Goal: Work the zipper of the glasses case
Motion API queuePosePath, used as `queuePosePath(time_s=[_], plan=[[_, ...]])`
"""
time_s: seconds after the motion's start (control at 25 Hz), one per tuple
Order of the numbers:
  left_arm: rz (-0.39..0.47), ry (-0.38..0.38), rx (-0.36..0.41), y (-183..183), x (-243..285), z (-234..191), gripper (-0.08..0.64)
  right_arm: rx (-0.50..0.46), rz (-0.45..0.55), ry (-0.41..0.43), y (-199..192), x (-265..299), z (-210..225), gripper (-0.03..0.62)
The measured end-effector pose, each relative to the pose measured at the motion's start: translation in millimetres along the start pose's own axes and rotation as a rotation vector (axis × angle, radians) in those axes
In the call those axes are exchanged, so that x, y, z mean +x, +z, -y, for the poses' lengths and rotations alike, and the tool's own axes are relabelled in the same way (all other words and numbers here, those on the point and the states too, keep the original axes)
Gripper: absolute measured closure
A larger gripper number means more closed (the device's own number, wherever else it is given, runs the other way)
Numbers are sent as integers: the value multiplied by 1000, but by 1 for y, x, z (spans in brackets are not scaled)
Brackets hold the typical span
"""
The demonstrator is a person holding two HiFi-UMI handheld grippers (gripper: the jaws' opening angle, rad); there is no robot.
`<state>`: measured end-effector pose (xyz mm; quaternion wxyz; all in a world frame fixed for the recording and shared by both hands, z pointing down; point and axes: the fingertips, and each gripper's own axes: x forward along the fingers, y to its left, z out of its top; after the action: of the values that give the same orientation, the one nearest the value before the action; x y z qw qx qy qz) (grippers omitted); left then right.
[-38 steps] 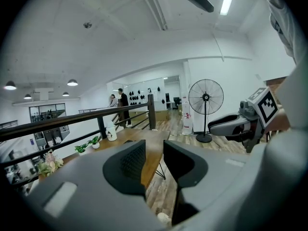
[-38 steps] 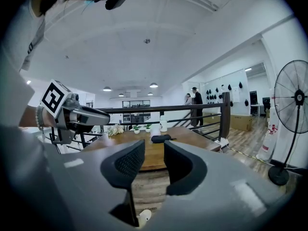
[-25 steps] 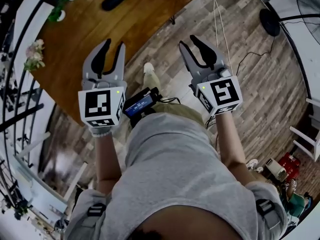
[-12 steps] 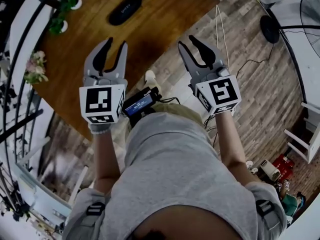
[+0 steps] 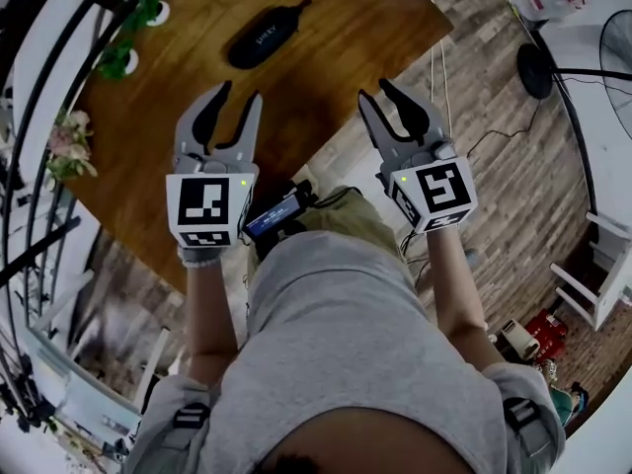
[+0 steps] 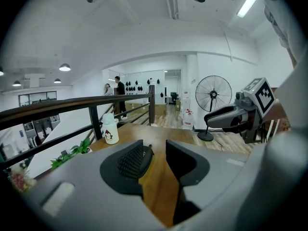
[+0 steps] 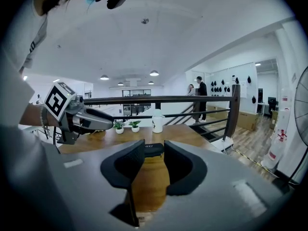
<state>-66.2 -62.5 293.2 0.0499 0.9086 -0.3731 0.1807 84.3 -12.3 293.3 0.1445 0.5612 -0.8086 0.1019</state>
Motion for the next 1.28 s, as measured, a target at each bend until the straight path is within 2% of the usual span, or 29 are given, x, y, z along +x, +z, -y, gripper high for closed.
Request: queuePosePath(time_s=[0.52, 1.28], plan=[[-73, 3, -10, -22, 41, -21, 382, -4, -41, 76, -10, 40, 9, 471], [-252, 3, -15, -81, 114, -53, 357, -33, -102, 202, -30, 105, 30, 471]])
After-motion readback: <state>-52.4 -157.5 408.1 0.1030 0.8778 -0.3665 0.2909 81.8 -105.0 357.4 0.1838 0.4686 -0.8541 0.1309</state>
